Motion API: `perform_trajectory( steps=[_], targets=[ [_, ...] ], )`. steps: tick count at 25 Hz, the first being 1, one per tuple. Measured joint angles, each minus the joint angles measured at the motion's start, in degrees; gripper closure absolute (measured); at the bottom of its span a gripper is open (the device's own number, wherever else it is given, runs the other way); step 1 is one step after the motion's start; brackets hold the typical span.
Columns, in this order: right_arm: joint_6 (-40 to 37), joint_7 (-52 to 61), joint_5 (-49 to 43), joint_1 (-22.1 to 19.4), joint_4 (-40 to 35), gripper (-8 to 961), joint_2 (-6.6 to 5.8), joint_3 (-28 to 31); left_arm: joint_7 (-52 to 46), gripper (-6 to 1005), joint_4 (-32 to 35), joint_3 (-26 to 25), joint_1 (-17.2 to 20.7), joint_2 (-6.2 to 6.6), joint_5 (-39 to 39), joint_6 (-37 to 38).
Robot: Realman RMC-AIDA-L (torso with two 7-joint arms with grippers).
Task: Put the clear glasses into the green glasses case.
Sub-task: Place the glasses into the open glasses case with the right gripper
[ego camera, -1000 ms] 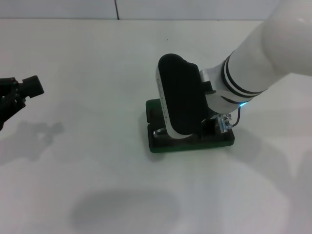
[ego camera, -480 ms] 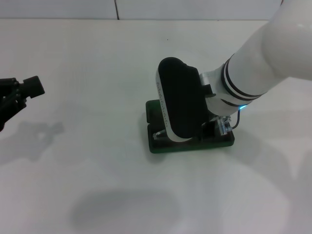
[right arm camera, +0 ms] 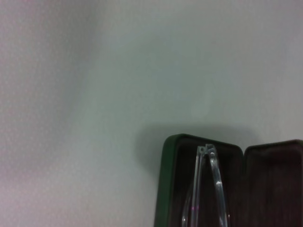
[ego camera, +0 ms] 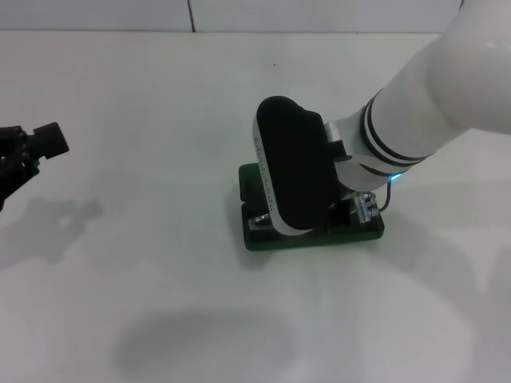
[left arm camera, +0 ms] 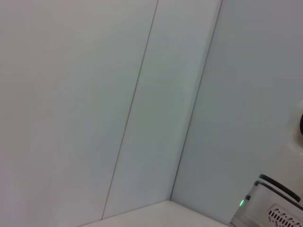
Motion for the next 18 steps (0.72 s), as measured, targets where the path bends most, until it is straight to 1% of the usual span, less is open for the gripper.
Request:
perform_trajectory(
  steps=[11,18],
  targets=[
    [-0.9,0.2,0.2,-0.2,-1.0,799,0.0,-0.4,0.0,954,0.0,0.0,0.1,0.08,0.0,0.0],
    [-1.9,0.4,0.1,-1.7,-3.4,787,0.0,-0.8,0.0,953,0.0,0.0,0.3,0.18,0.0,0.1]
  ],
)
